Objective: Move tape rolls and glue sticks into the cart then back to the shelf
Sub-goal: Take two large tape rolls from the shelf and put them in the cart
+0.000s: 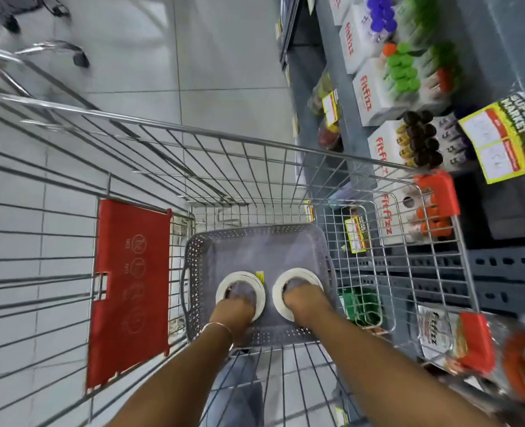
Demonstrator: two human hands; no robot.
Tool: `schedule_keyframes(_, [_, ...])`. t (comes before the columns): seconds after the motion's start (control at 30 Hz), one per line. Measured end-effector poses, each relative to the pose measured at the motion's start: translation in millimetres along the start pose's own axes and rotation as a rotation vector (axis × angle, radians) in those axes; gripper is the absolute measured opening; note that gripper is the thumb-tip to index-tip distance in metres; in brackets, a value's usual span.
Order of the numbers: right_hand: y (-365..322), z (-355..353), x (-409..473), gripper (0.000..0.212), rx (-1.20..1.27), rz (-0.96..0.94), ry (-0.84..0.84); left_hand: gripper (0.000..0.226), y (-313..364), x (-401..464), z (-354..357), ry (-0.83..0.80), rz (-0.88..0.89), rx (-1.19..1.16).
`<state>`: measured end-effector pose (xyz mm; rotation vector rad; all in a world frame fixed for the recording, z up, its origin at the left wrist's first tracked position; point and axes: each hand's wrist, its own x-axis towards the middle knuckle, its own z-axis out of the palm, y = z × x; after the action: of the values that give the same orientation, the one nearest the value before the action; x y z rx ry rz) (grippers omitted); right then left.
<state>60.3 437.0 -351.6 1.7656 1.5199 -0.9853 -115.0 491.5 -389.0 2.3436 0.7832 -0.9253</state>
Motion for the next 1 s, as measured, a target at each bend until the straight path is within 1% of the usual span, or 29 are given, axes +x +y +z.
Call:
schedule_keyframes(0.1, [-1, 2, 2, 0.039, -0.006, -0.035, -0.014, 0.061, 4, 8, -6, -0.003, 0.044, 0.058])
schedule_keyframes(0.2, [-4, -3, -1, 0.041, 0.006, -0.013, -0.042, 0.055, 9, 9, -11, -0.021, 0.063, 0.124])
schedule_keyframes(0.27, [-5, -18, -12, 0.04, 0.065, 0.024, -0.034, 0.051, 12, 3, -20, -0.049, 0.032, 0.145])
schedule_keyframes(0.33, [-5, -35, -32, 0.034, 0.119, 0.03, 0.021, 0.044, 18, -9, -39, -0.05, -0.002, 0.14])
schedule_keyframes(0.43, [2, -55, -73, 0.024, 0.243, 0.03, 0.217, 0.032, 29, -26, -77, 0.034, -0.013, 0.076])
schedule_keyframes(0.53, [17, -66, -138, 0.021, 0.385, 0.048, 0.446, 0.036, 54, -45, -124, 0.194, 0.081, 0.042])
schedule_keyframes(0.6, [23, -70, -187, 0.026, 0.427, 0.062, 0.585, 0.035, 72, -61, -151, 0.319, 0.138, -0.052])
schedule_keyframes(0.63, [36, -61, -227, 0.027, 0.458, 0.108, 0.664, 0.032, 99, -71, -165, 0.402, 0.208, -0.074])
schedule_keyframes(0.7, [45, -41, -284, 0.023, 0.539, 0.15, 0.799, 0.033, 132, -90, -181, 0.536, 0.31, -0.076])
schedule_keyframes(0.73, [57, -17, -329, 0.02, 0.574, 0.22, 0.882, 0.034, 174, -107, -190, 0.587, 0.385, -0.054])
schedule_keyframes(0.77, [58, -4, -351, 0.019, 0.581, 0.246, 0.925, 0.034, 189, -114, -193, 0.618, 0.41, -0.052])
schedule_keyframes(0.8, [63, 15, -374, 0.02, 0.583, 0.283, 0.965, 0.034, 217, -127, -197, 0.643, 0.449, -0.027])
schedule_keyframes(0.87, [73, 65, -434, 0.026, 0.625, 0.408, 1.049, 0.035, 291, -159, -194, 0.672, 0.608, 0.042])
schedule_keyframes(0.9, [78, 88, -457, 0.024, 0.637, 0.474, 1.089, 0.032, 326, -174, -188, 0.7, 0.705, 0.065])
schedule_keyframes(0.97, [84, 136, -502, 0.021, 0.686, 0.598, 1.154, 0.029, 394, -208, -170, 0.707, 0.844, 0.031])
schedule_keyframes(1.0, [87, 164, -528, 0.021, 0.726, 0.675, 1.189, 0.03, 432, -227, -158, 0.679, 0.907, 0.003])
